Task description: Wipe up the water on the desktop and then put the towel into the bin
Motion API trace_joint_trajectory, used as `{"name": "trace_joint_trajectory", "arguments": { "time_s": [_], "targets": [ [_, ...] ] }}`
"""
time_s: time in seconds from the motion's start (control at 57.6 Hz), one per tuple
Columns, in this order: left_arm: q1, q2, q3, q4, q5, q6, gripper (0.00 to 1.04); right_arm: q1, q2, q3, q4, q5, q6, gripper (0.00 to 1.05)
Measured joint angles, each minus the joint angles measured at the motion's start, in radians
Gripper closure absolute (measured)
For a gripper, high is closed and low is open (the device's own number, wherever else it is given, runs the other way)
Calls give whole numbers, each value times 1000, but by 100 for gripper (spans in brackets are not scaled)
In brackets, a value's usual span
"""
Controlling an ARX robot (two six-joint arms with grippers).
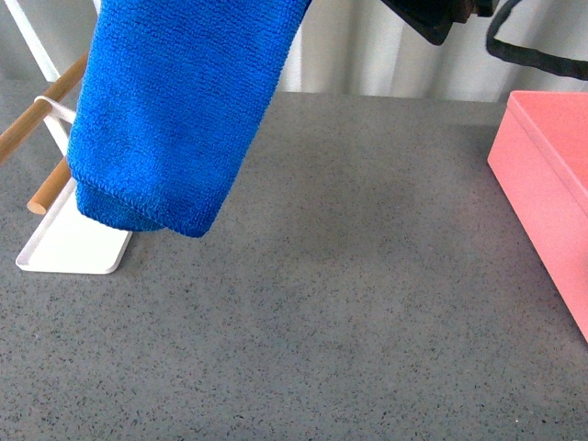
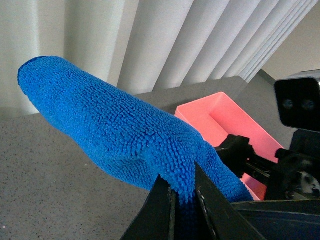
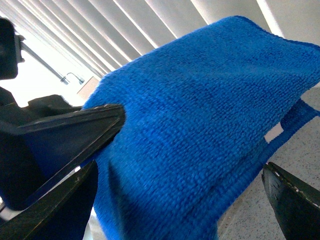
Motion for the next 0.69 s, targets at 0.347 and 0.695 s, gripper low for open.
{"name": "trace_joint_trajectory", "arguments": {
  "time_s": [0.347,0.695],
  "targets": [
    [6,0,0,0,-23,3,101,60,100,103,-24,36,-8,7],
    [13,0,-2,0,-29,3,101,110,133,133,-11,61,-18,16]
  ]
}}
